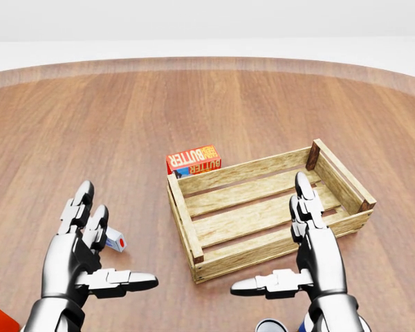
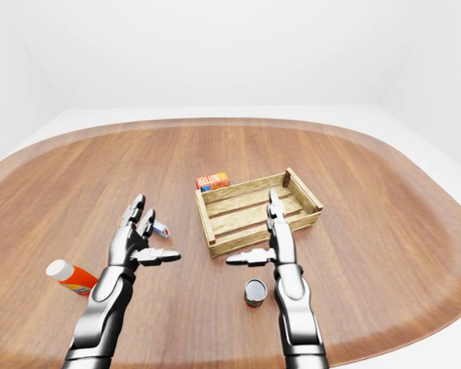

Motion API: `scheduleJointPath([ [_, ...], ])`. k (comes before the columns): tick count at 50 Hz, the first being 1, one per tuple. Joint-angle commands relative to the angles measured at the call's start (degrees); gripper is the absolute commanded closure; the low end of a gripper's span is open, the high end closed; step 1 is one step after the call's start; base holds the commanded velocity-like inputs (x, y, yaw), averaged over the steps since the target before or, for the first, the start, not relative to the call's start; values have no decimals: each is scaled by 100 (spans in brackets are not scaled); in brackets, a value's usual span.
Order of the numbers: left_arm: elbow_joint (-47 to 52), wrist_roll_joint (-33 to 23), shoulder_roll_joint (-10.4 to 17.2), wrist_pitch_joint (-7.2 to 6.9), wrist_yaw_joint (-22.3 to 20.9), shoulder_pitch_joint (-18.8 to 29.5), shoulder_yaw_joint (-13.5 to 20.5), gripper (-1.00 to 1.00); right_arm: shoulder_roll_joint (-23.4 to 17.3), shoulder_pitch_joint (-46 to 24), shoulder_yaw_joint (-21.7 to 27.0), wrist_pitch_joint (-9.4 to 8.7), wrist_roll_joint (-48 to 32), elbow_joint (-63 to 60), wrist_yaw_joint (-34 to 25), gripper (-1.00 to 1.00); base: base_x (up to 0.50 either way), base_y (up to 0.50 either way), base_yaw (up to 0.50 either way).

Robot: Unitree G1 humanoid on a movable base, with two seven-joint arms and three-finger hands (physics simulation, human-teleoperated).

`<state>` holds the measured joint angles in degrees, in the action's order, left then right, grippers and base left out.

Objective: Pick up the tomato sauce, and put it in the wooden tray.

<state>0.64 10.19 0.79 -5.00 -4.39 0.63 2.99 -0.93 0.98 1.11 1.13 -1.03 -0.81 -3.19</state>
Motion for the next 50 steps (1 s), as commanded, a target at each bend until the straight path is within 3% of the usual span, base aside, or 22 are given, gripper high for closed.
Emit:
scheduleJointPath([
  [1, 53, 82, 0, 0, -3, 4, 18, -100, -69, 113, -134, 355, -760, -369, 306, -100, 0, 0, 0],
  [4, 46, 75, 2, 0, -5, 4, 14, -100, -31, 136, -107, 387, -1021, -654, 440, -100, 0, 0, 0],
  [6, 32, 55, 5, 0, -7, 3, 8, -100, -12, 216, -138, 233, -1004, -930, 324, -100, 0, 0, 0],
  [13, 40, 56, 3, 0, -11, -3, 6, -100, -49, 236, -71, 165, -1341, -1433, 436, -100, 0, 0, 0],
  [16, 56, 51, 0, 0, -17, -18, -1, -100, 42, 427, -10, -27, -924, -1781, 244, -100, 0, 0, 0],
  [18, 57, 46, -1, 0, -20, -22, -3, -100, 10, 427, 5, -53, -953, -1879, 254, -100, 0, 0, 0],
  [21, 59, 34, -1, 0, -20, -27, -6, -100, 3, 453, -34, 120, -1154, -1901, 371, -100, 0, 0, 0],
  [22, 58, 30, -2, 0, -19, -28, -6, -100, -69, 558, -161, -191, -1438, -2048, 203, -100, 0, 0, 0],
  [23, 61, 31, -3, 0, -21, -31, -6, -100, -187, 667, -267, 75, -1826, -2014, 161, -100, 0, 0, 0],
  [26, 64, 23, -3, 0, -23, -36, -9, -100, -229, 696, -241, 236, -2560, -1953, 168, -100, 0, 0, 0],
  [31, 52, 9, -3, 0, -29, -36, -12, -100, -220, 807, -23, 145, -3298, -2519, -166, -100, 0, 0, 0],
  [36, 52, 6, -5, 0, -33, -40, -14, -100, -264, 992, -114, 344, -4185, -2609, -310, -100, 0, 0, 0],
  [40, 46, 4, -4, 0, -32, -35, -14, -100, -227, 1046, -133, 387, -4610, -2797, -414, -100, 0, 0, 0],
  [50, 59, 0, -4, 0, -38, -40, -17, -100, -192, 1124, -81, 387, -4806, -2735, -489, -100, 0, 0, 0],
])
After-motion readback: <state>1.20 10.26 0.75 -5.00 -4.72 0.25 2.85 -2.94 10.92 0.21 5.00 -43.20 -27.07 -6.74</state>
